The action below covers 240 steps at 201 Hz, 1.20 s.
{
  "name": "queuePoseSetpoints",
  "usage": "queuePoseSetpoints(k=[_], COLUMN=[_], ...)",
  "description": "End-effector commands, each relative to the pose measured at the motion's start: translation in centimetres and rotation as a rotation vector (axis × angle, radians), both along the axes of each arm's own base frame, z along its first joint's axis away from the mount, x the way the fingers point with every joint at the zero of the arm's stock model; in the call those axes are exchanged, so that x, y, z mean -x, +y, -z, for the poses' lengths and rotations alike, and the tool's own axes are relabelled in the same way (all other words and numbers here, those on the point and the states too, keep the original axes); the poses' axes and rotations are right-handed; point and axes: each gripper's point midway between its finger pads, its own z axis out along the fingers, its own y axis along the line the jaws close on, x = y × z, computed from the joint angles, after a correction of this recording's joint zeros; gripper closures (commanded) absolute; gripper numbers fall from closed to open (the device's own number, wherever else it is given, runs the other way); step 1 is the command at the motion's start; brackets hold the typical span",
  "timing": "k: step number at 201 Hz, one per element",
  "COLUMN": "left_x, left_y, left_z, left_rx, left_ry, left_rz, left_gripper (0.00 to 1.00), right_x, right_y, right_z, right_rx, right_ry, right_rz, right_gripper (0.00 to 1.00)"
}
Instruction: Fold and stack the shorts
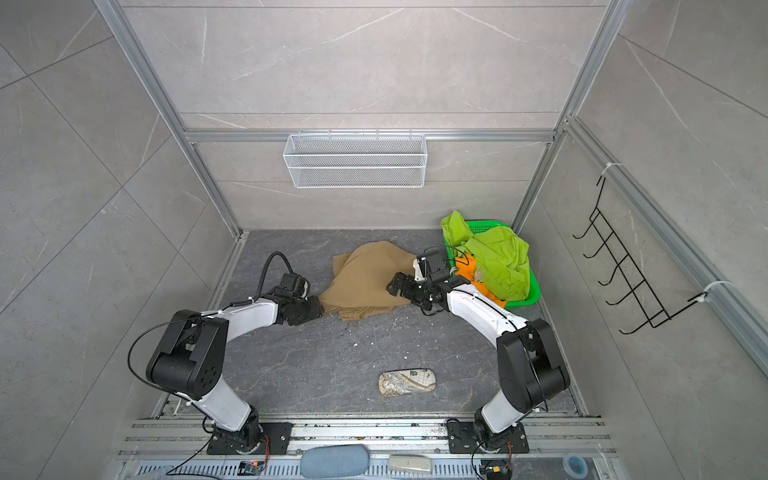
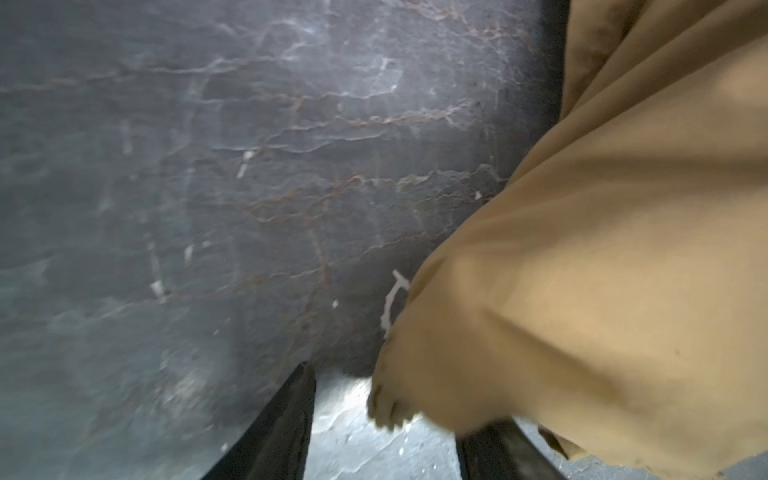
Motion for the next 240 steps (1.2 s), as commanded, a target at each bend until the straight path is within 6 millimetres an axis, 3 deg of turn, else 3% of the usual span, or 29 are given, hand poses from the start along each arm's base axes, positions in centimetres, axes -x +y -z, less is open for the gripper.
queuePoseSetpoints(k=[1,19,45,66,87,115,187,214,229,240], left_x=[-1.1,-1.7,-2.1,-2.2,-2.5,-2.9,-2.3,-2.1,-1.9,-1.8], left_y=[-0.2,-0.4,-0.5,0.5,2.3,2.9,3.3,3.4,3.6,4.1], left_z=[0.0,0.1,-0.2,-3.0,-7.6,-12.5,-17.3,-18.8,-19.5,-20.1], left_rx=[-0.016,-0.016,-0.029,-0.082,-0.164,-0.195,-0.208,-0.21,-0.213,-0.237], left_ry=[-0.033,-0.044,-0.027,-0.049,-0.121,-0.201,-0.266,-0.293,-0.306,-0.318], left_rz=[0.016,0.02,0.032,0.007,-0.03,-0.024,-0.005,0.0,-0.002,-0.013], left_gripper=[0.5,0.6,1.0,1.0,1.0,1.0,1.0,1.0,1.0,1.0], right_x=[0.3,0.3,0.4,0.5,0.7,0.4,-0.5,-1.8,-2.8,-3.8], right_y=[0.0,-0.1,-0.9,-2.5,-4.0,-4.3,-4.8,-4.6,-4.7,-4.8], right_z=[-0.7,-0.7,-0.8,-0.4,1.0,3.3,9.2,10.6,10.7,10.2], right_rx=[-0.029,-0.032,-0.04,-0.039,-0.023,-0.097,-0.102,-0.115,-0.104,-0.093], right_ry=[-0.017,-0.013,-0.009,0.002,0.033,0.089,0.158,0.164,0.151,0.134], right_rz=[-0.003,0.001,0.025,0.074,0.125,0.186,0.248,0.256,0.262,0.259], right_gripper=[0.01,0.01,0.01,0.01,0.01,0.05,0.2,0.35,0.53,0.73])
